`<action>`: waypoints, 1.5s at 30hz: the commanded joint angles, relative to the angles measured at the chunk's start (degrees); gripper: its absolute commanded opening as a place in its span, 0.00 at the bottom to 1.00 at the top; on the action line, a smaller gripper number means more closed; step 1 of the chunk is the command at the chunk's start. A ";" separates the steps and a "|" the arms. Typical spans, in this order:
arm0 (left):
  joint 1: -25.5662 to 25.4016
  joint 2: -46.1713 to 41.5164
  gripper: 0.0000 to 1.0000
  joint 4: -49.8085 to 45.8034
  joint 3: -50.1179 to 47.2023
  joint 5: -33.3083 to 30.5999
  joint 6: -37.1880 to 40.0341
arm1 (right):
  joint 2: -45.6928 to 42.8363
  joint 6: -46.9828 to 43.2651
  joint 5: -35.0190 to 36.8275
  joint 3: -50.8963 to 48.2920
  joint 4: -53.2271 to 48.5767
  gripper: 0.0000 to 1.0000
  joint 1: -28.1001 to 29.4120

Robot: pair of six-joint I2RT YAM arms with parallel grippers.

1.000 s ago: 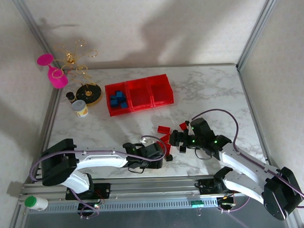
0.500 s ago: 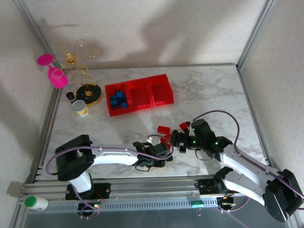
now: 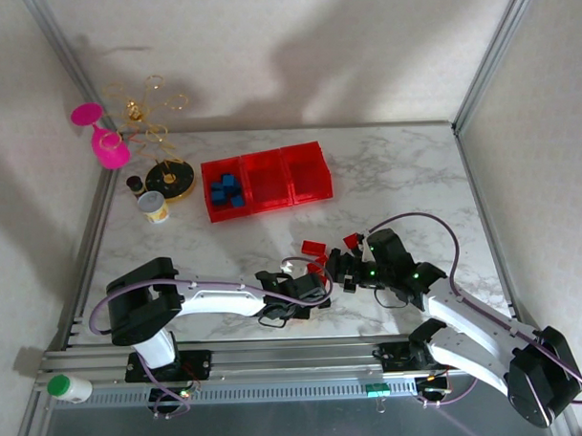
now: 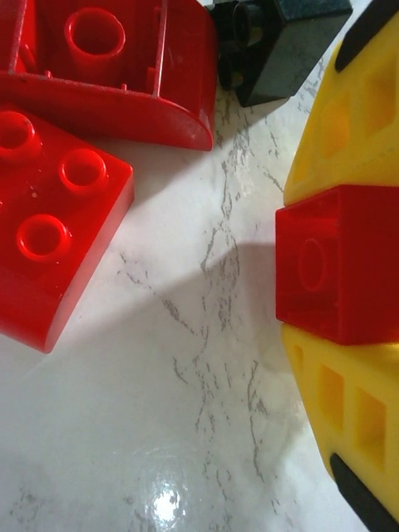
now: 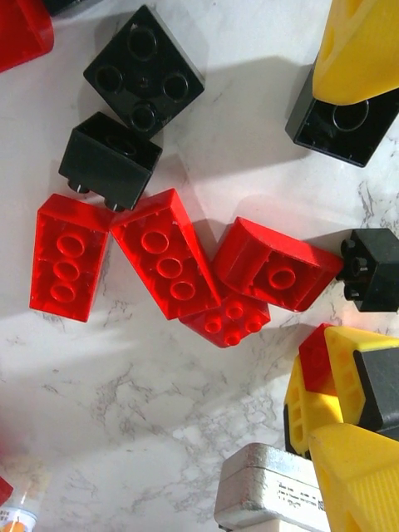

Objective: Sort the legos into containers by color
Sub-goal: Pick up the lego from the middle-left of the table, then place the lego in the container.

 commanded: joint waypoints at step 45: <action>40.51 24.52 0.33 -1.15 48.26 -8.20 23.70 | 15.00 2.09 10.26 13.73 16.91 0.99 1.58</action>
